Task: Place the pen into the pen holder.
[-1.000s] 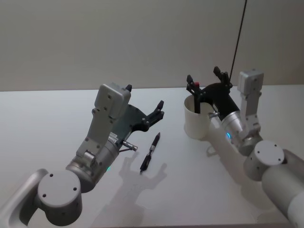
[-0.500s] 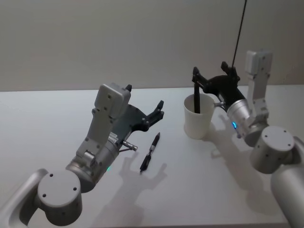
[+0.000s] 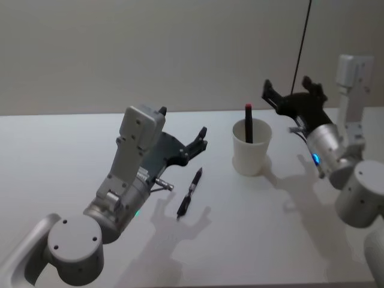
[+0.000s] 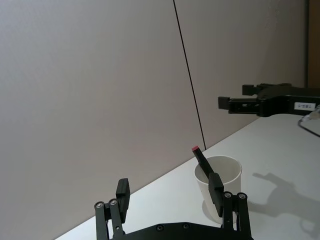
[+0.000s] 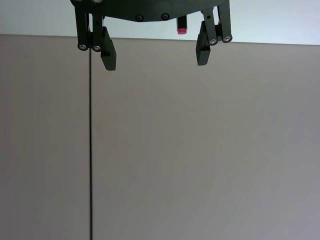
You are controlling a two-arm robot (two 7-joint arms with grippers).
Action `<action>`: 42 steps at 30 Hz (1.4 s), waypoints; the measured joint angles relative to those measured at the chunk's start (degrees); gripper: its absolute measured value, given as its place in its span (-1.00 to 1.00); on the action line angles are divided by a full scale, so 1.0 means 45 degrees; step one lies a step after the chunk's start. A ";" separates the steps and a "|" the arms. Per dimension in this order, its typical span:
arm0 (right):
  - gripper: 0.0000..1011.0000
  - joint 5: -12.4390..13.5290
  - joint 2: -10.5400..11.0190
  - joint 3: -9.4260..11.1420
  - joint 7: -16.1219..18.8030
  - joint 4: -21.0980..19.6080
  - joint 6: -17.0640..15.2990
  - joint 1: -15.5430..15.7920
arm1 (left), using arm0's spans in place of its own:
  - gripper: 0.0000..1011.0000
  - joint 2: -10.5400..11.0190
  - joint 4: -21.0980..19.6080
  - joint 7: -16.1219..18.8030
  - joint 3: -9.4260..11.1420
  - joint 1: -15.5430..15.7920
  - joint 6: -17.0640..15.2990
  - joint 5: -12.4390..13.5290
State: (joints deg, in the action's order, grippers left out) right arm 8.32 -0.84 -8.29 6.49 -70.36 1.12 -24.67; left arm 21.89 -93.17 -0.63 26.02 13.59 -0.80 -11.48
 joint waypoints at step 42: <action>0.98 0.0533 0.1440 0.1106 -0.1309 -0.3828 -0.2077 0.3346 | 0.98 0.0000 0.0000 0.0000 0.0000 0.0000 0.0000 0.0000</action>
State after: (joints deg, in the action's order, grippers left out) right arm 10.72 5.64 -3.32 0.60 -87.59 -8.23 -9.62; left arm 21.89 -93.17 -0.63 26.02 13.59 -0.80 -11.48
